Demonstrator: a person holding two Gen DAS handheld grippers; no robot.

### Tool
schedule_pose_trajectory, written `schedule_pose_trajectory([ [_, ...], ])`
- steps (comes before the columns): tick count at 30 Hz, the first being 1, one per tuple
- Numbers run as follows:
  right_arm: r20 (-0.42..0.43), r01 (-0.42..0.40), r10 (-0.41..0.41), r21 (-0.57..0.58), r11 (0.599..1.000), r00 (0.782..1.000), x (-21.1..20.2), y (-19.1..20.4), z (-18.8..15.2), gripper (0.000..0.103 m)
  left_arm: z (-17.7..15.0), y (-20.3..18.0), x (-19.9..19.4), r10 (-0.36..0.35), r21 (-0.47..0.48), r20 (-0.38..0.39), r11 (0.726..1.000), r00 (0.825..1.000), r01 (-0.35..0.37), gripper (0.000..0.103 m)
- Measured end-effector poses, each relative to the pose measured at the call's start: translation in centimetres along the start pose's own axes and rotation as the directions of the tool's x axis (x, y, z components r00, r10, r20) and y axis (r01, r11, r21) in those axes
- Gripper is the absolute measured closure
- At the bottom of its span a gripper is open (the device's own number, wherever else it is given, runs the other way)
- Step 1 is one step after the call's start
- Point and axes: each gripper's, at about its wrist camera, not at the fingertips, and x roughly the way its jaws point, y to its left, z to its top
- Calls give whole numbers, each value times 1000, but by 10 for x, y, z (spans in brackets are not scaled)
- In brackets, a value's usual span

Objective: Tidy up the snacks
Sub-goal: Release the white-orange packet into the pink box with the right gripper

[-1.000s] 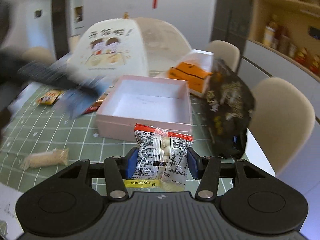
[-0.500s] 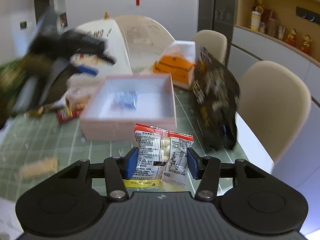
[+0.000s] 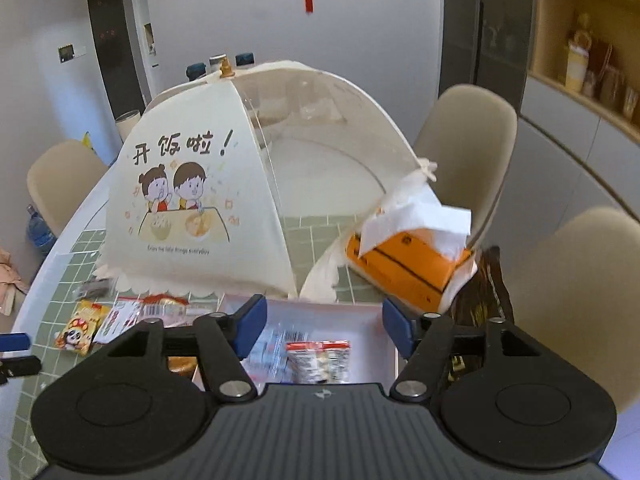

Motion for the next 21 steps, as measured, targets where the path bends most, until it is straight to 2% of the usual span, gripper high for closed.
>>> schedule_pose_trajectory([
  [2,-5,-38,38,24,999,999,4,10,-8,38,-1,39,13,54,-97,-33,994,998,-57,40],
  [4,-29,-105,106,30,994,994,11,26,-21,38,7,75,27,102,-189,-53,976,993,-110,40],
  [6,-61,-136,136,8,991,989,18,48,-34,38,25,104,42,140,-256,-53,955,989,-149,40],
  [10,-114,-155,151,-28,987,982,34,94,-52,38,70,142,80,144,-317,-30,937,989,-146,40],
  [12,-145,-178,173,-22,984,974,42,112,-57,38,88,149,106,140,-283,-16,949,990,-138,40],
  [14,-176,-185,177,-29,982,968,51,131,-61,38,99,149,132,123,-204,-25,971,992,-126,40],
  [16,-185,-168,154,-58,984,970,57,147,-65,38,104,146,158,116,-111,-56,986,992,-122,47],
  [18,-194,-176,161,-65,982,968,57,157,-74,38,102,143,176,105,-35,-88,993,991,-109,67],
  [20,-232,-215,197,-55,975,953,57,165,-89,38,93,141,182,72,13,-118,997,990,-71,74],
  [21,-249,-227,206,-58,972,946,57,168,-98,38,88,138,182,55,25,-122,998,991,-53,74],
])
